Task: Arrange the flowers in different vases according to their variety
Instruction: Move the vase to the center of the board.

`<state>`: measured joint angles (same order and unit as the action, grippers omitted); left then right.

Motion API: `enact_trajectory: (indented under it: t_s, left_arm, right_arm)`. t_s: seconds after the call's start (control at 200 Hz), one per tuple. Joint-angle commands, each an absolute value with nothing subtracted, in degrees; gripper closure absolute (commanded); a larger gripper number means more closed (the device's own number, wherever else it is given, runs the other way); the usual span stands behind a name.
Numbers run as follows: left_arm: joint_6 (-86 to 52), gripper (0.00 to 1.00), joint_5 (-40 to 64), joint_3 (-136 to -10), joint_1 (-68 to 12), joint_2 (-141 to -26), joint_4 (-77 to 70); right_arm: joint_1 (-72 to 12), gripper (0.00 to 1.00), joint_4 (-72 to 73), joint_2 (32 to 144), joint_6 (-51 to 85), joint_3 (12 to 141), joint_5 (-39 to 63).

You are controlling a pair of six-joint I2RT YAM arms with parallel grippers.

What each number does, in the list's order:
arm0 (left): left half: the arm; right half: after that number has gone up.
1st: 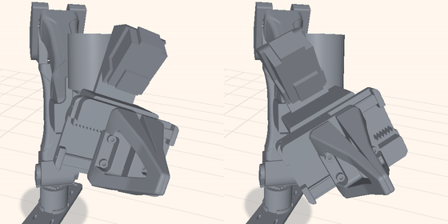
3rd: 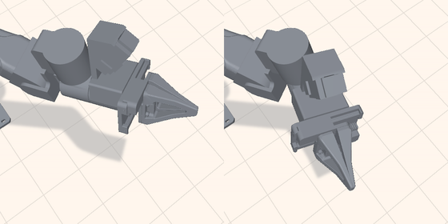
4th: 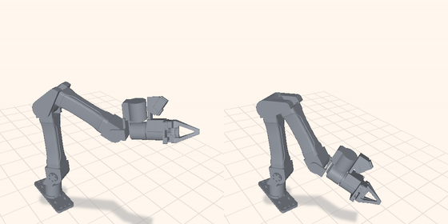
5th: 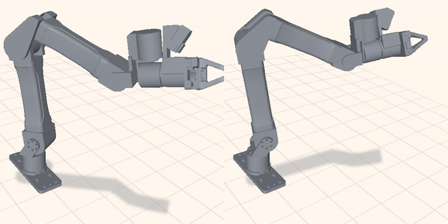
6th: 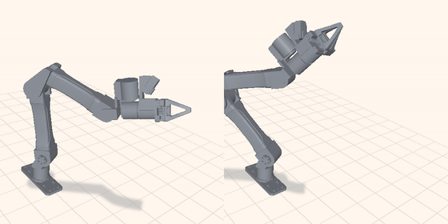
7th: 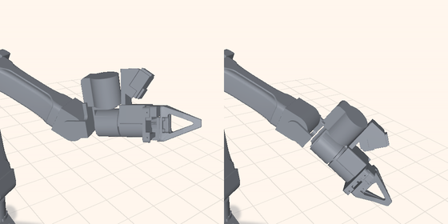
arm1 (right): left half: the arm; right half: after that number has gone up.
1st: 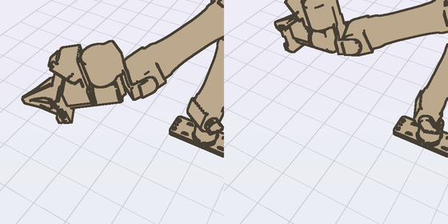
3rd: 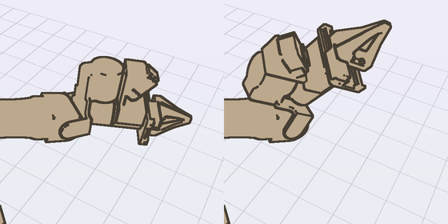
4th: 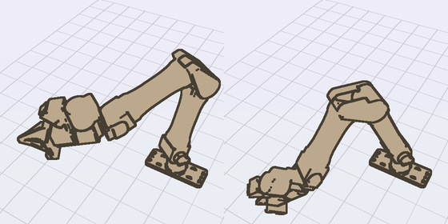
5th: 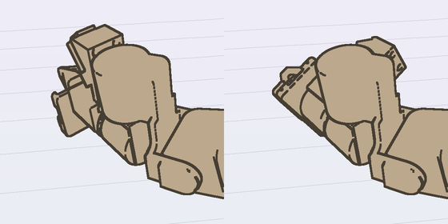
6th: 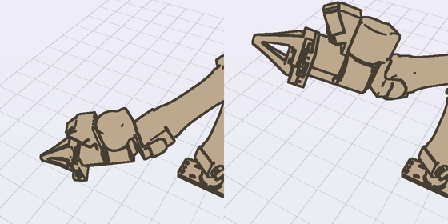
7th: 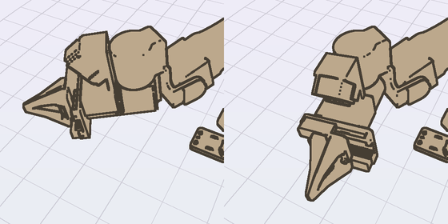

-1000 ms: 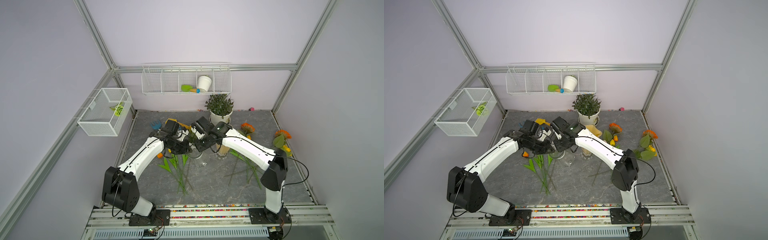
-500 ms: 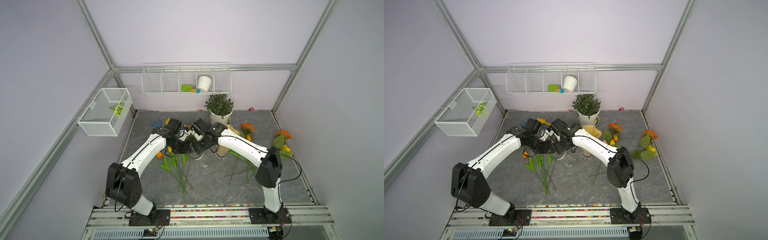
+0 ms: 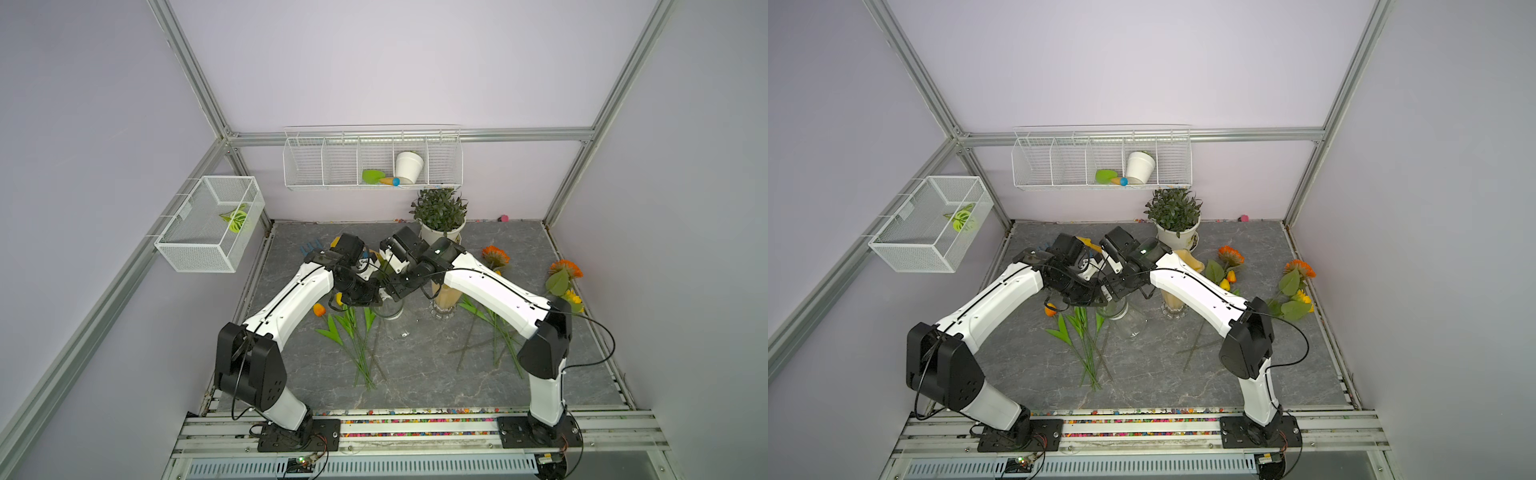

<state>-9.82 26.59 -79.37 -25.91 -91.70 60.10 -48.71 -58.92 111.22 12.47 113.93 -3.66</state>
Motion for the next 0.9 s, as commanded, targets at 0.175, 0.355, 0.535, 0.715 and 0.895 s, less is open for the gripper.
enact_trajectory:
  t_s: [0.175, 0.355, 0.535, 0.715, 0.895]
  left_arm:
    - [-8.8, 1.00, 23.7, -85.0, -26.2, -96.3, 62.4]
    - [-9.2, 1.00, 22.2, -88.7, -26.2, -100.0, 63.0]
    - [-10.6, 1.00, 20.1, -92.1, -27.1, -103.0, 62.7]
    - [-12.2, 1.00, 16.1, -96.4, -29.1, -106.9, 63.3]
    - [-12.9, 1.00, 12.2, -100.0, -30.6, -109.8, 64.8]
  right_arm:
    - [-48.4, 0.27, -61.0, 99.2, 9.6, 113.7, -11.9]
    - [-48.1, 0.27, -62.0, 93.7, 8.0, 113.7, -15.4]
    - [-47.1, 0.27, -61.1, 87.6, 7.4, 111.2, -17.4]
    - [-44.7, 0.27, -58.0, 80.8, 7.9, 106.1, -16.7]
    - [-43.3, 0.27, -56.6, 77.0, 8.5, 102.2, -16.0]
